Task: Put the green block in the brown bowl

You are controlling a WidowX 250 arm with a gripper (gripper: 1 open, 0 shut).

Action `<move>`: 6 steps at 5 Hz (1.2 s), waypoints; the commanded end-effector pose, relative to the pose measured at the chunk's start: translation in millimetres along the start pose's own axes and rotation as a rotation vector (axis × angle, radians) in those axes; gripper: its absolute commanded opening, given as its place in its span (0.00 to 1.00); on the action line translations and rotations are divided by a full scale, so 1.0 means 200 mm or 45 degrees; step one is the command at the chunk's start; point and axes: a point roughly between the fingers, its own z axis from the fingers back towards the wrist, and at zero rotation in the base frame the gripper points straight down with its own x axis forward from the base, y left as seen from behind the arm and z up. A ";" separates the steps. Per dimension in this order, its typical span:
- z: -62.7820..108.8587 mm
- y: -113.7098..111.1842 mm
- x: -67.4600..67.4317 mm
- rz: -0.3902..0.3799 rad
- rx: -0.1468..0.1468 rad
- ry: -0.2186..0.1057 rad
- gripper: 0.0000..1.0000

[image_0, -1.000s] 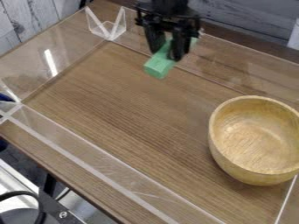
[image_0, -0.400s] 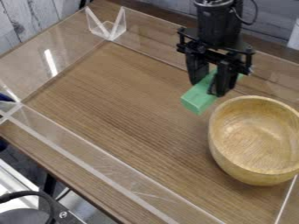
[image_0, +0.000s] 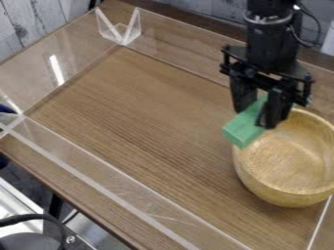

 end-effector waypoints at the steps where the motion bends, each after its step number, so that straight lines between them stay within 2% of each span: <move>1: 0.05 -0.07 0.02 -0.034 -0.008 -0.071 0.00; 4: -0.02 -0.06 0.03 -0.036 -0.010 -0.047 0.00; 6: -0.04 -0.04 0.03 -0.034 -0.009 -0.049 0.00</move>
